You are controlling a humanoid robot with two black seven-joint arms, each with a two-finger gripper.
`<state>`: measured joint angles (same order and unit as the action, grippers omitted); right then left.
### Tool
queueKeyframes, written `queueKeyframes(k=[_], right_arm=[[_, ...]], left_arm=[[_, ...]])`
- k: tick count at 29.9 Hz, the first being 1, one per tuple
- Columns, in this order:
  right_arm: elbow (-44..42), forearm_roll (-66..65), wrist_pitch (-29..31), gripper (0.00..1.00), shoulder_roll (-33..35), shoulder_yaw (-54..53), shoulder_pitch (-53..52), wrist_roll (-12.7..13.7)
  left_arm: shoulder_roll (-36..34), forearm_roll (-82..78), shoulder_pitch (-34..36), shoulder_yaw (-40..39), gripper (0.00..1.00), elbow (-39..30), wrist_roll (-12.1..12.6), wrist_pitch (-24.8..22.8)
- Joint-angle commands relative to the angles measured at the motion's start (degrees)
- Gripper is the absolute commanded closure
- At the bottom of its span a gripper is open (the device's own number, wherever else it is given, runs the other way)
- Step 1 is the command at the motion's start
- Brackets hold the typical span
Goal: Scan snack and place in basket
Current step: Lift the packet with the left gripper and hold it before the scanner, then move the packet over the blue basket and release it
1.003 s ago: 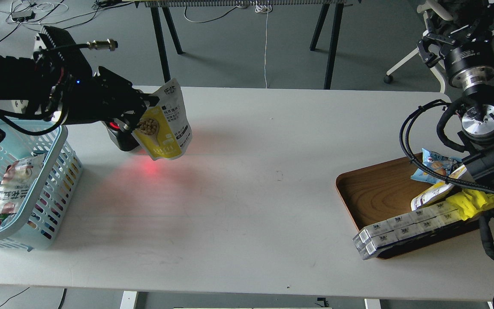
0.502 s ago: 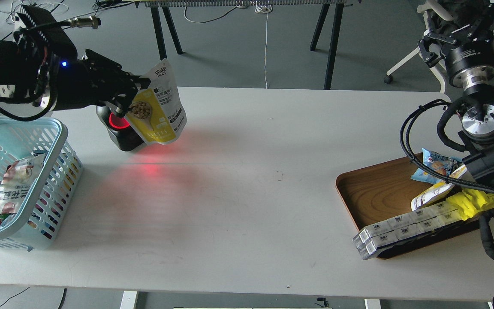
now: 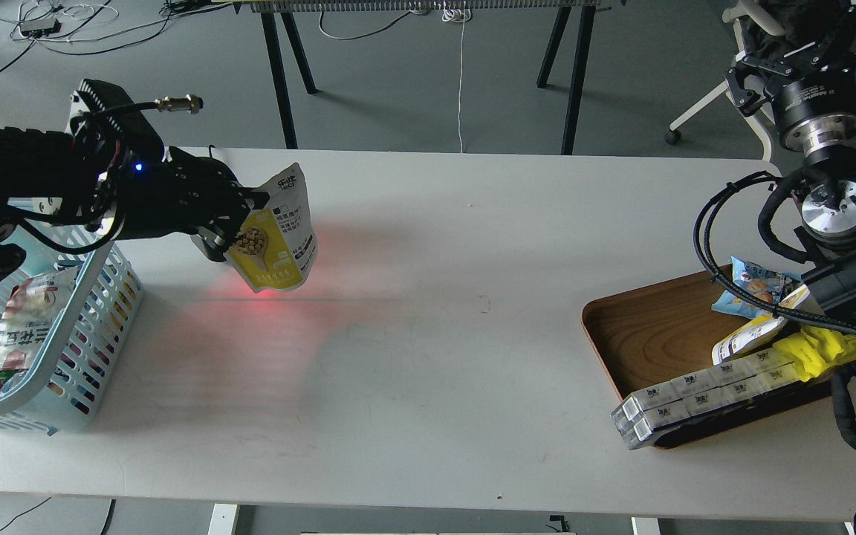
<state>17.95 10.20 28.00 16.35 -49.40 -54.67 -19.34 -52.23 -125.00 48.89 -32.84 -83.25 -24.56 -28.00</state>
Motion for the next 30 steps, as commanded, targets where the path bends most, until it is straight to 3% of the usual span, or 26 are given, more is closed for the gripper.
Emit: queueKeyframes(k=[1,12,20,23,30], right_arm=[[0.07,0.00,0.00,0.00,0.00,0.00,0.00,0.00],[0.07,0.00,0.00,0.00,0.00,0.00,0.00,0.00],[0.07,0.00,0.00,0.00,0.00,0.00,0.00,0.00],[0.07,0.00,0.00,0.00,0.00,0.00,0.00,-0.09],[-0.02,0.00,0.00,0.00,-0.09,-0.08,0.00,-0.18]], left_arm=[[-1.55,0.00,0.15,-1.00,1.00,-2.78,-0.40,0.00],[-4.72,0.00,0.15,-3.11,1.00,-4.63,-1.72,0.00],[-9.29,0.00,0.24,-9.16,1.00,-6.57,-3.21,0.00],[-10.17,3.52,0.33,-15.13,1.00,-6.66,-3.13,0.00],[-19.91,5.03,0.24,-17.88,1.00,-6.57,-3.44,0.00]])
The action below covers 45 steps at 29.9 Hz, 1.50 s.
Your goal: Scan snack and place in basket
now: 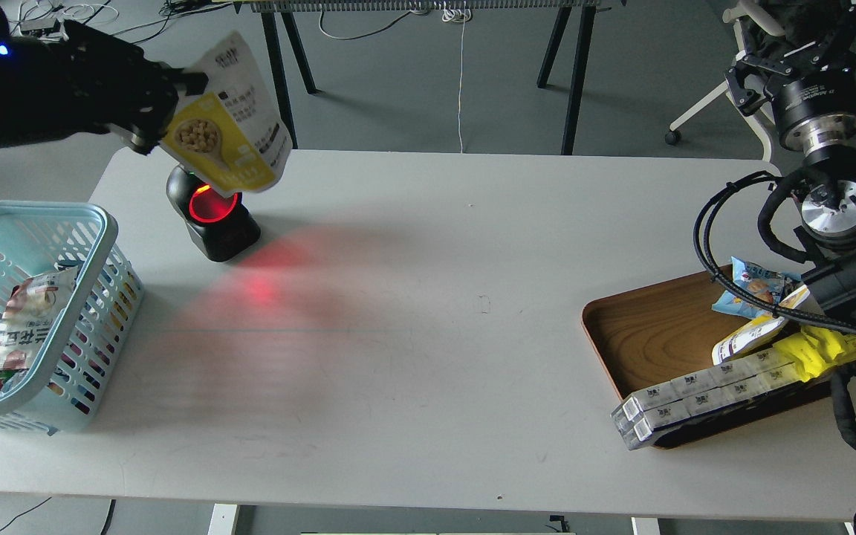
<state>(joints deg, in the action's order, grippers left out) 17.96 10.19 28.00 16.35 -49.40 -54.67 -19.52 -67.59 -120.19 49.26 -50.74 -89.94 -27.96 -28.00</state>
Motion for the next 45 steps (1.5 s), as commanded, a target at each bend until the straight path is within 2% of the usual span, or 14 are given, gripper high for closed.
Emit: queueKeyframes(k=[1,9,15,23,27,33,37,39,42,45], right_arm=[[0.06,0.00,0.00,0.00,-0.09,-0.17,0.00,0.01],[0.06,0.00,0.00,0.00,-0.62,-0.52,0.00,0.01],[-0.03,0.00,0.00,0.00,-0.62,-0.43,-0.09,0.10],[-0.03,0.00,0.00,0.00,-0.62,-0.52,0.09,0.01],[-0.03,0.00,0.00,0.00,-0.79,-0.52,0.09,0.01],[-0.03,0.00,0.00,0.00,-0.79,-0.43,-0.17,0.01],[-0.03,0.00,0.00,0.00,-0.79,-0.43,-0.26,0.01],[-0.03,0.00,0.00,0.00,-0.79,-0.43,-0.35,0.01],[-0.03,0.00,0.00,0.00,-0.70,-0.43,-0.35,0.01],[-0.03,0.00,0.00,0.00,-0.70,-0.43,-0.35,0.01]], left_arm=[[-6.14,0.22,-0.22,0.11,1.00,0.12,-0.04,0.00],[-15.90,0.31,-0.39,5.47,1.00,0.82,-0.04,0.00],[-21.88,0.84,-0.39,15.04,1.00,4.77,-0.04,0.40],[-30.23,1.62,-0.39,31.21,1.00,6.09,-0.04,15.32],[-31.20,3.12,-0.39,36.14,1.00,6.71,-0.04,20.25],[-31.55,3.21,-0.39,40.37,0.99,6.27,-0.04,24.57],[-31.03,3.47,-0.31,40.81,0.91,6.10,-0.04,25.97],[-30.77,5.66,-0.22,40.81,0.81,6.10,-0.04,26.24],[-30.41,11.54,-0.22,40.81,0.73,6.10,-0.04,26.15],[-29.36,19.00,-0.13,40.64,0.52,6.10,-0.04,26.07]])
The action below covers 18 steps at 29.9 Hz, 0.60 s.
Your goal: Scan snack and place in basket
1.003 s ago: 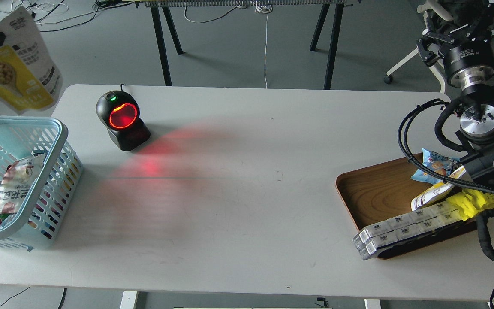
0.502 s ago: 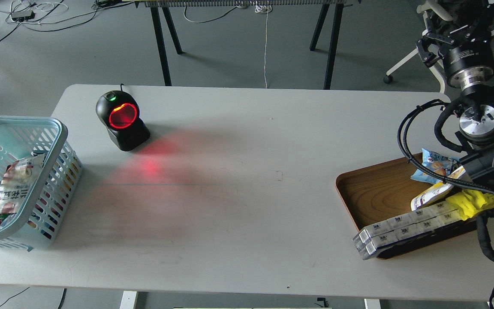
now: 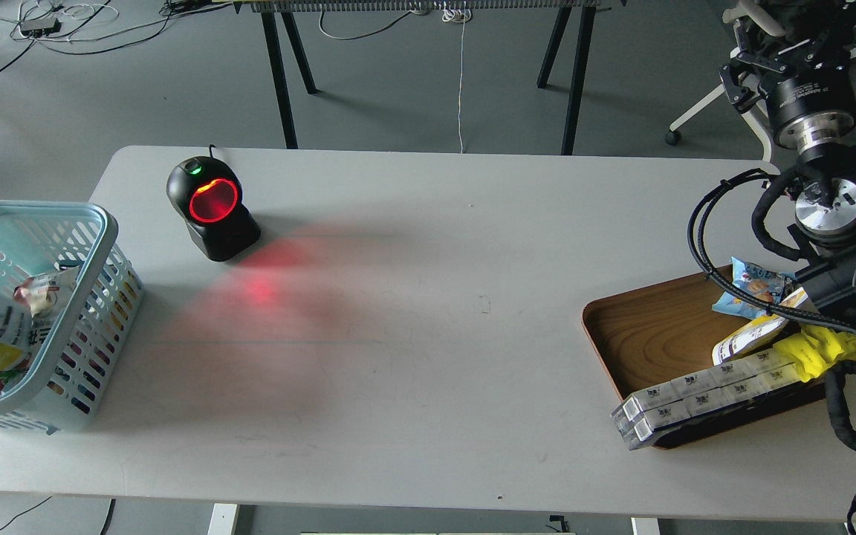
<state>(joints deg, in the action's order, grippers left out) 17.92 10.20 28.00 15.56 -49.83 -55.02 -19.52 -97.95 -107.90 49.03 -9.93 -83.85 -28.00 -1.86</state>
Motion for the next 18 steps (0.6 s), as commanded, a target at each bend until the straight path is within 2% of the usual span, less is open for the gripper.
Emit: queueKeyframes(k=[1,3,4,8,14,18], right_arm=[[0.01,0.00,0.00,0.00,0.08,0.08,0.00,0.00],[0.01,0.00,0.00,0.00,0.08,0.17,-0.09,0.00],[0.01,-0.09,0.00,0.00,0.08,0.26,-0.09,0.00],[0.09,-0.09,0.00,0.00,0.26,0.43,-0.27,-0.08],[0.01,-0.18,0.00,0.00,0.87,0.43,-1.58,-0.44],[-0.08,-0.18,0.00,0.00,2.54,0.44,-2.64,0.09]], left_arm=[[1.53,9.52,0.28,-0.26,0.46,0.09,0.00,-0.34],[2.59,16.20,0.54,-0.53,0.30,0.44,0.00,-0.52],[2.94,19.71,0.72,-0.61,0.28,0.53,0.00,-0.87],[5.92,33.86,2.99,-1.58,0.20,1.40,0.00,-4.99],[19.19,61.00,8.62,-5.17,0.13,8.60,0.00,-14.48],[25.25,78.59,9.16,-10.36,0.01,14.13,0.00,-15.63]])
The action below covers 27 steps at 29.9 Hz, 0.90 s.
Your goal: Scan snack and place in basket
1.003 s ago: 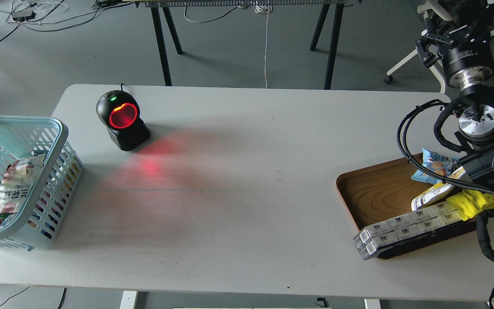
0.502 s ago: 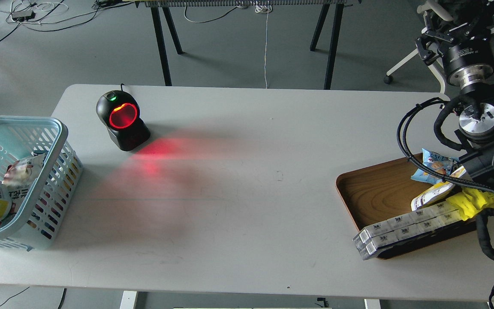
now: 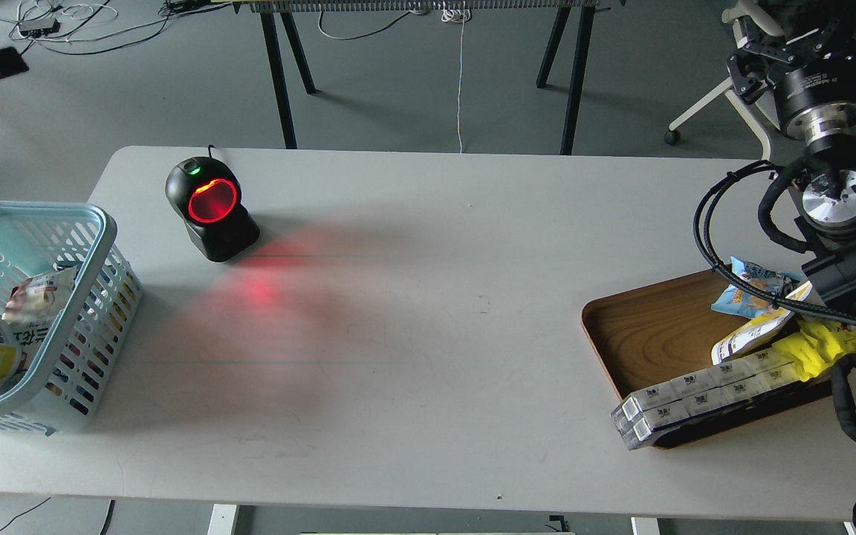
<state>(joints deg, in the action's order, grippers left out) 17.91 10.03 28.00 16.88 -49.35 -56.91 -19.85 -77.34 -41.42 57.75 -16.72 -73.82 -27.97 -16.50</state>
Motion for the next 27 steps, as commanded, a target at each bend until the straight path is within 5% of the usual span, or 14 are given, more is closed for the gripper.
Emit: queueKeyframes(k=[1,4,6,15,22,27], right_arm=[[-0.06,-0.01,0.00,0.00,1.57,-0.04,-0.84,0.52],[-0.06,-0.01,0.00,0.00,1.75,-0.04,-0.92,0.52],[-0.06,-0.01,0.00,0.00,1.75,-0.04,-0.92,0.52],[0.11,0.16,0.00,0.00,1.67,-0.75,-1.28,0.87],[-0.15,0.25,0.00,0.00,1.23,-1.88,-1.10,4.29],[-0.50,0.17,0.00,0.00,0.96,-6.19,-0.92,4.74]], left_arm=[[6.74,15.89,0.43,-5.06,0.01,5.78,-0.03,-1.60],[13.95,26.09,0.43,-10.16,0.01,12.27,0.19,-6.33],[19.48,31.72,0.34,-13.93,0.01,18.86,3.43,-11.16],[41.03,44.22,3.94,-30.64,0.01,47.88,15.57,-11.50],[48.94,50.81,4.82,-32.41,0.01,49.83,20.93,-11.50],[53.52,54.15,4.82,-32.50,0.00,50.53,21.20,-11.50]])
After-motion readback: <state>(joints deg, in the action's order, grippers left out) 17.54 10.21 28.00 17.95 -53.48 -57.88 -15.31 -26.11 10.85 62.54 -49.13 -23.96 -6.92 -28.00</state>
